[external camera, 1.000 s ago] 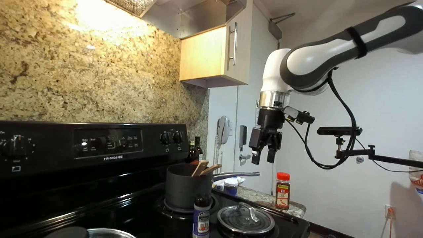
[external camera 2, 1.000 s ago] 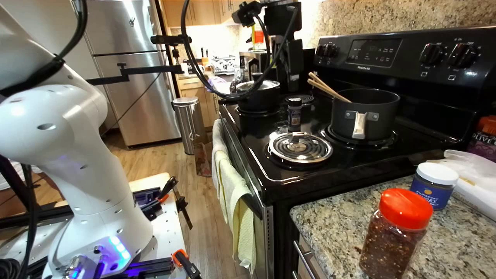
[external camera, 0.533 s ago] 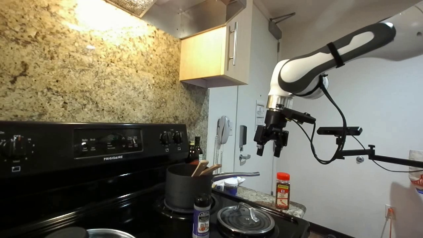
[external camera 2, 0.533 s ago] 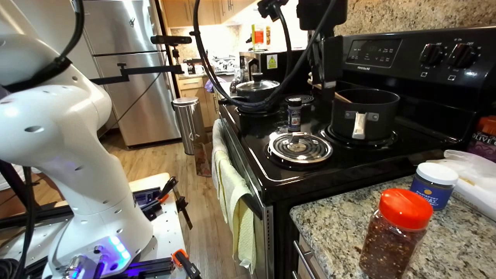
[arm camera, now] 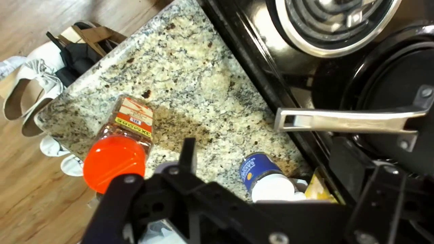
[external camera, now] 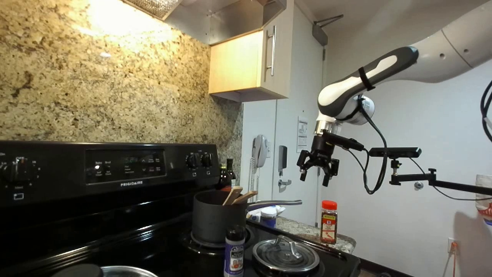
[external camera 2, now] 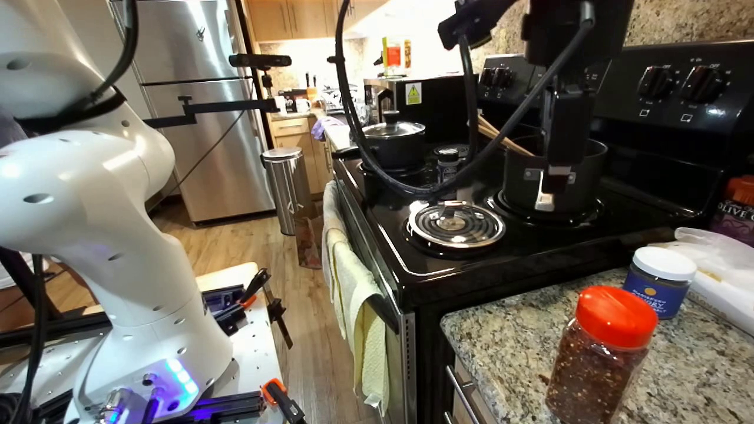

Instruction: Get the colourless jar on the right counter and put it in the of the stove

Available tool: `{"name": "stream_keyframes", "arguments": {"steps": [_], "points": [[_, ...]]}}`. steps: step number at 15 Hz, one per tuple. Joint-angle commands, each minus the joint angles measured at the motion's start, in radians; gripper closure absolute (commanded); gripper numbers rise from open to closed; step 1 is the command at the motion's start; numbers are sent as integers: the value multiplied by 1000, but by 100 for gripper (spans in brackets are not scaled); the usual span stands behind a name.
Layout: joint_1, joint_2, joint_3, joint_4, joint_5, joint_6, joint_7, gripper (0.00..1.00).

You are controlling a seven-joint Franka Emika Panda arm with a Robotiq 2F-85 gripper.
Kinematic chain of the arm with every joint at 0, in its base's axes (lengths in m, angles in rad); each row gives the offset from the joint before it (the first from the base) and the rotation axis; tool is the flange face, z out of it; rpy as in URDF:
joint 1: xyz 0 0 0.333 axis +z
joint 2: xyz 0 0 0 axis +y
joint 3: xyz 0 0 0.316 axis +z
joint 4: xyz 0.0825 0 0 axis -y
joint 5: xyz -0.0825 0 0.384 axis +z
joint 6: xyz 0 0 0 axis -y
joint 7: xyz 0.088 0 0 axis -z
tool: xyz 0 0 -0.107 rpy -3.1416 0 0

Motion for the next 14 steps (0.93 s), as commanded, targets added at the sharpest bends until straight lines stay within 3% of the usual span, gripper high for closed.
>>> {"name": "stream_keyframes", "arguments": {"steps": [1,3,4,5,7,11,14], "points": [[-39,80,-15,41,47,14,65,0],[-47,82,-17,34,47,17,95,0],[-37,72,-16,30,118,-3,31,0],[-47,75,-15,25,49,-1,54,0],[-45,75,-11,26,84,-1,50,0],[-35,85,41,15,-117,197,308,0],[-52,92,50,32,-299,247,500,0]]}}
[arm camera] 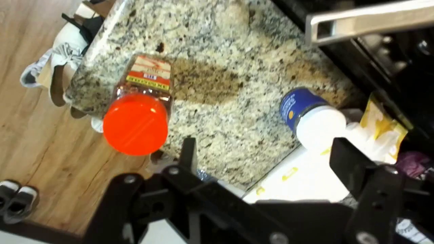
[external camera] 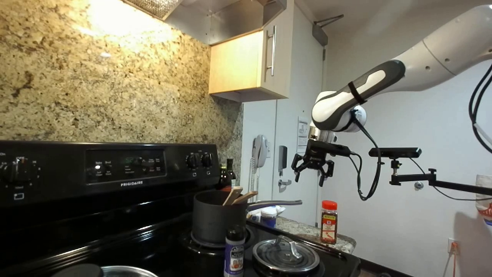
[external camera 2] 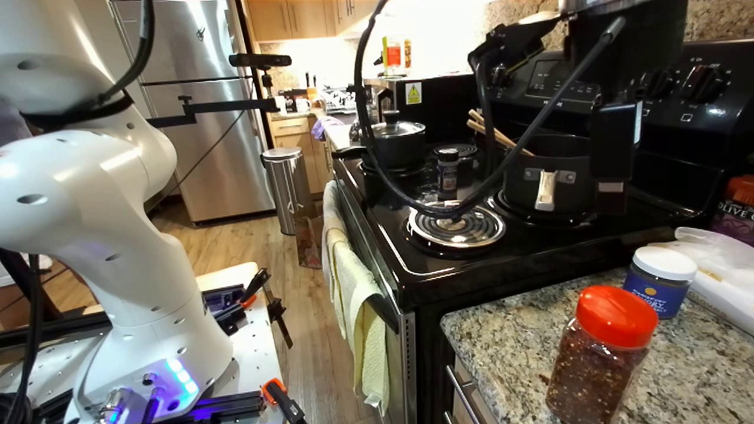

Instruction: Get the colourless jar on the right counter and put it in the of the stove

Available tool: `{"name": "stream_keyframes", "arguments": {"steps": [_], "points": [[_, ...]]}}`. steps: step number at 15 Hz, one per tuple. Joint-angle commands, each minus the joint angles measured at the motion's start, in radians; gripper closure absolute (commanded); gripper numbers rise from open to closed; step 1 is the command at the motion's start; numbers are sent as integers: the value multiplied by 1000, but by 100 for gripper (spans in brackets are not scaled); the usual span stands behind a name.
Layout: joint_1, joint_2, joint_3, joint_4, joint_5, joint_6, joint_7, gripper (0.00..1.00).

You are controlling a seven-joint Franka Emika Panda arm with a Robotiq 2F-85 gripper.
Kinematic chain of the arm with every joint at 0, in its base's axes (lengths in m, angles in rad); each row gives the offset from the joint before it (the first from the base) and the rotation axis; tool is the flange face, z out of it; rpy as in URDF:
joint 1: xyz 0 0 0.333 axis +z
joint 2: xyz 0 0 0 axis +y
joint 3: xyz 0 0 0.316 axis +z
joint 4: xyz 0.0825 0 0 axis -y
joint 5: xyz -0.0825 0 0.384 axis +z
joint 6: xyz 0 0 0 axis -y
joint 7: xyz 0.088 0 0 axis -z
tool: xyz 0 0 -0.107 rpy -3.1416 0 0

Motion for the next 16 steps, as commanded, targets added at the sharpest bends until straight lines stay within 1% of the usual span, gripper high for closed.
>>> {"name": "stream_keyframes", "arguments": {"steps": [1,2,4,6,10,13,14,16], "points": [[-28,20,10,13,-195,50,223,0],[-34,24,7,15,-254,42,287,0],[-43,31,-2,22,-339,-12,394,0],[-43,42,-13,17,-346,-64,406,0],[-32,60,-20,2,-282,-144,362,0],[-35,85,-28,-14,-229,-113,360,0],[-37,94,-32,-21,-187,-93,334,0],[-38,104,-35,-16,-113,-94,316,0]]}}
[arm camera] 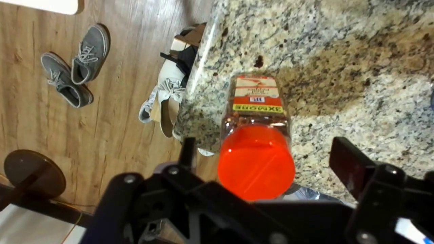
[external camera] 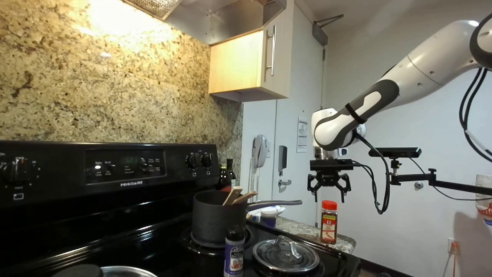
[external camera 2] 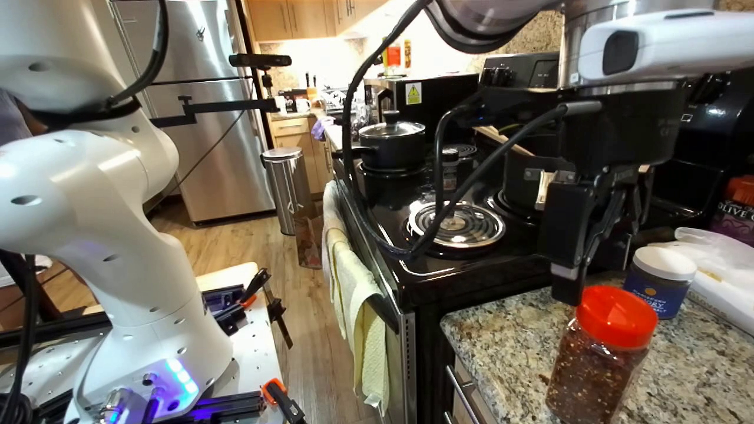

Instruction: Get the colourless jar on the right counter and put it in the of the stove

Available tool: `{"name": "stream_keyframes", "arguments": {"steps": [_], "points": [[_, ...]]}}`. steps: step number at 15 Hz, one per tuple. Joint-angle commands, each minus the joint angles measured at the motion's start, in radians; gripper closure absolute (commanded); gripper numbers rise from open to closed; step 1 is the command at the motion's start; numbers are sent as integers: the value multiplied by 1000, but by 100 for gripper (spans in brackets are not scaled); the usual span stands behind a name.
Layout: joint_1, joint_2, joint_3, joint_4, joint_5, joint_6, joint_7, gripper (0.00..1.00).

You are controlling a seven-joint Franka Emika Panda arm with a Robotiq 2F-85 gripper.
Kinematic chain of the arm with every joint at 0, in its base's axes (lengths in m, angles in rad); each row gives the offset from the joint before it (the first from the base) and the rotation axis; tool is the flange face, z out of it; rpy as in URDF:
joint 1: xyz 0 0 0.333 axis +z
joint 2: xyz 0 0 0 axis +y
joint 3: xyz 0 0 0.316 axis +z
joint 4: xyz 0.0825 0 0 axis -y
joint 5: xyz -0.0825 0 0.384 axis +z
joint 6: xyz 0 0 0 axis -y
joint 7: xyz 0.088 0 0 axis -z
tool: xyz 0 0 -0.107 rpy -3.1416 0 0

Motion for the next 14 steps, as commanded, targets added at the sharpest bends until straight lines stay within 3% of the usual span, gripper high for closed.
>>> {"name": "stream_keyframes", "arguments": {"steps": [1,8,13,14], "points": [[-7,21,-10,-2,119,26,-46,0],[-24,42,-49,1,168,64,-61,0],[-29,86,-55,-2,246,104,-153,0],[-27,95,-53,-6,267,124,-173,25]]}}
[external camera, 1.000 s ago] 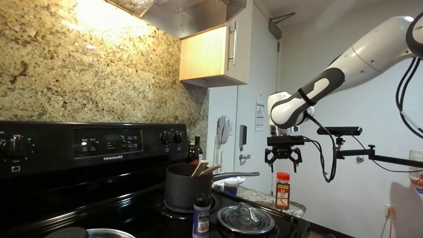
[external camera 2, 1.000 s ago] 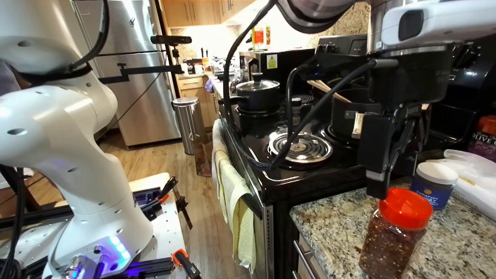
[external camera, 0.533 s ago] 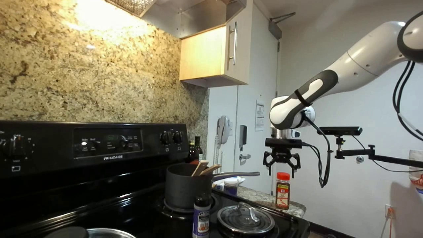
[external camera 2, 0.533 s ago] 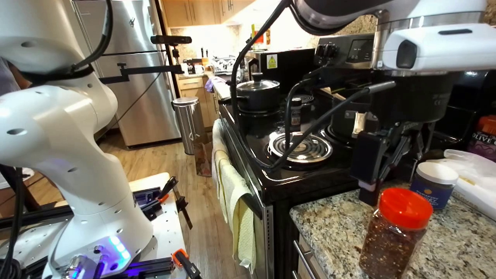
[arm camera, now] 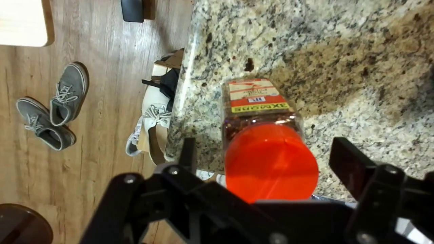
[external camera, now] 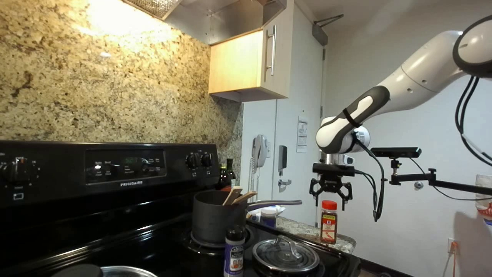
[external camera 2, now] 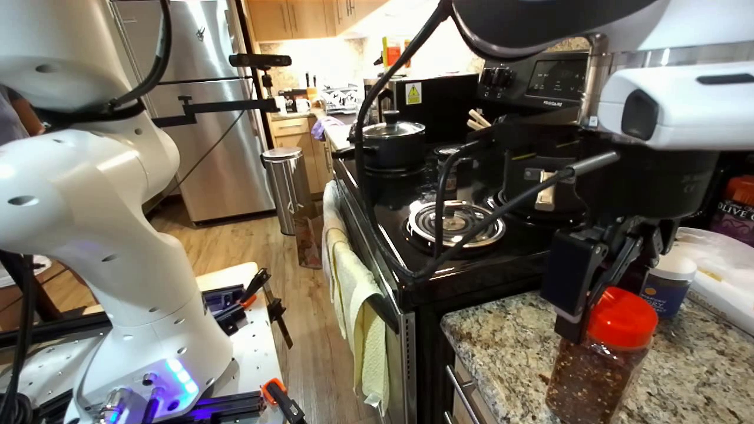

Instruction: Get the colourless jar on the right counter and put it in the of the stove

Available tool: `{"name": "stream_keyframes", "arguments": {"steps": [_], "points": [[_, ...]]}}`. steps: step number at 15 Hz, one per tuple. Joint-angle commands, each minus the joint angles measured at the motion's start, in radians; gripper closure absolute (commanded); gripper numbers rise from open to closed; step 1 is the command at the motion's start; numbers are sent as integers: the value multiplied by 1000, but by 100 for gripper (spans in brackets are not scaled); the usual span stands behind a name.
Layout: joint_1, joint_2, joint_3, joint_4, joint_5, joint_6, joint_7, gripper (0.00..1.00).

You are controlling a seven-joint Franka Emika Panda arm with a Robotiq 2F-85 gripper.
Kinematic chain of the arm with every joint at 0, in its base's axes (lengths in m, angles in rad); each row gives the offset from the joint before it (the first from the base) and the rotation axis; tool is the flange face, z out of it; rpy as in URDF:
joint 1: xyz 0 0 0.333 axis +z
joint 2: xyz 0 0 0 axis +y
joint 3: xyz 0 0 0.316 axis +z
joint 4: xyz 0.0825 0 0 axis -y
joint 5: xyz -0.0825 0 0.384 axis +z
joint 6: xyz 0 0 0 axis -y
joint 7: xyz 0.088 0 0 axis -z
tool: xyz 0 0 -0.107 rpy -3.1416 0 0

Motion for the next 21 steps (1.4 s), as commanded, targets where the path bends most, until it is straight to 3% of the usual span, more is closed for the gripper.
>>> {"name": "stream_keyframes", "arguments": {"steps": [1,4,7,13,14,21], "points": [[-10,48,10,-4,85,76,-104,26],[-9,76,9,0,102,103,-143,47],[-8,85,7,4,105,106,-167,61],[-7,89,5,2,93,137,-194,61],[13,-8,1,-15,45,89,-161,61],[26,-239,45,-28,-141,20,-150,61]]}}
